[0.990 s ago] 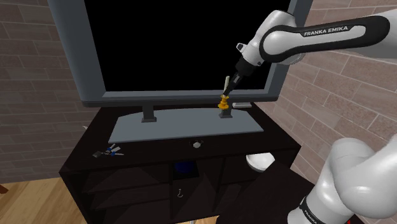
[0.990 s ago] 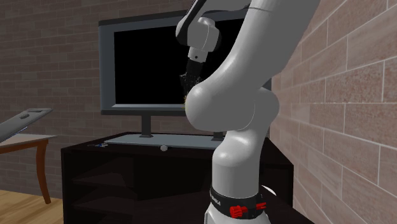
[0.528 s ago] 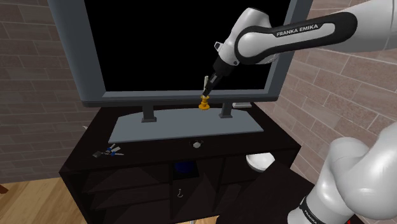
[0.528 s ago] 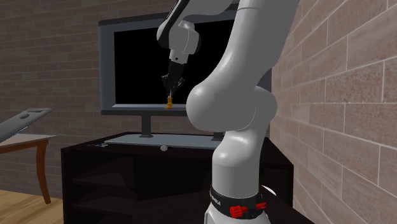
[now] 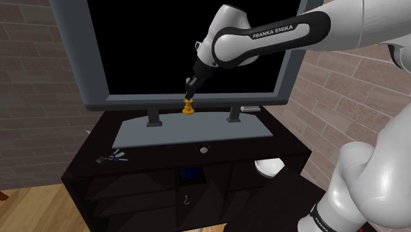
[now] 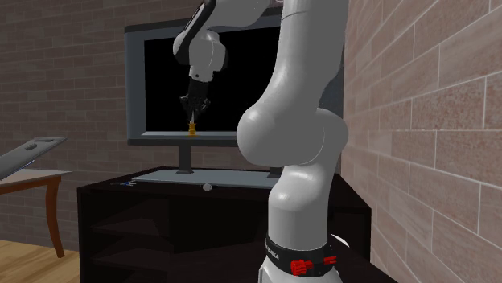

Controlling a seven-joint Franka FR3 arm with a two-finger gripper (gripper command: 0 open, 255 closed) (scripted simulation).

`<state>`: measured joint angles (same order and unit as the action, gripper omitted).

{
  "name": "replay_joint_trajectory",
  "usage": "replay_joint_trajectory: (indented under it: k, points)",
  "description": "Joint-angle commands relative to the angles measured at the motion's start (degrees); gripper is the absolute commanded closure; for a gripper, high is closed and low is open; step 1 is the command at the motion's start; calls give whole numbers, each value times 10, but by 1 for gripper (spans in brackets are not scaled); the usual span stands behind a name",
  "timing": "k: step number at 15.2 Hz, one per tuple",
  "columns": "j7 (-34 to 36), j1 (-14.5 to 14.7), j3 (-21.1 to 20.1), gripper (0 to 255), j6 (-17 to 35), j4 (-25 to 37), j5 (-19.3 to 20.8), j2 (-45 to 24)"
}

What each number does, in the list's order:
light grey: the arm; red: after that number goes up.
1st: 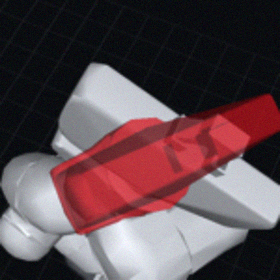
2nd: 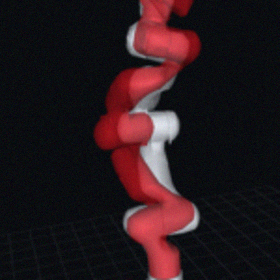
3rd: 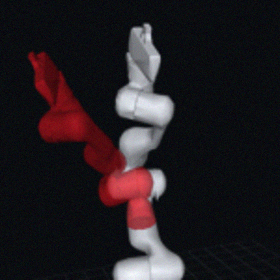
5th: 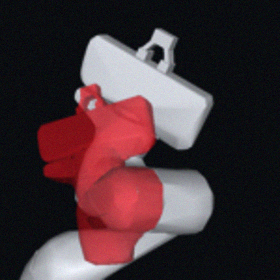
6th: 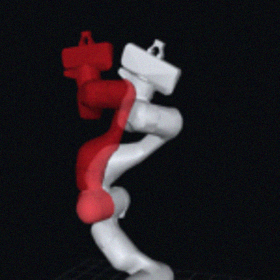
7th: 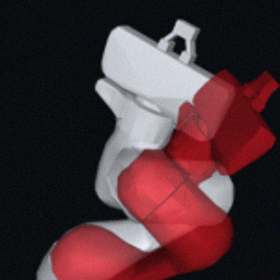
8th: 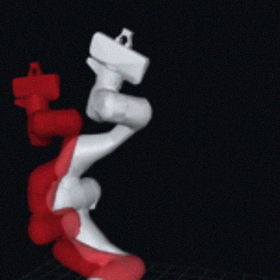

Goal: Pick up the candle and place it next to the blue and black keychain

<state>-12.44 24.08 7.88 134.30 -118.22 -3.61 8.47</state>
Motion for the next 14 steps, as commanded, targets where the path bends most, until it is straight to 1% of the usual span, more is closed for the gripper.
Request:
replay_joint_trajectory:
  k: [1, 7, 12, 13, 14]
  points:
    - [20, 7, -10, 255, -3, 37, 3, -33]
    - [75, 29, -33, 255, -24, 168, 16, -142]
    - [115, 48, -45, 255, -61, 308, 28, -245]
    - [119, 50, -45, 255, -66, 325, 30, -256]
    - [119, 51, -45, 255, -59, 317, 30, -257]
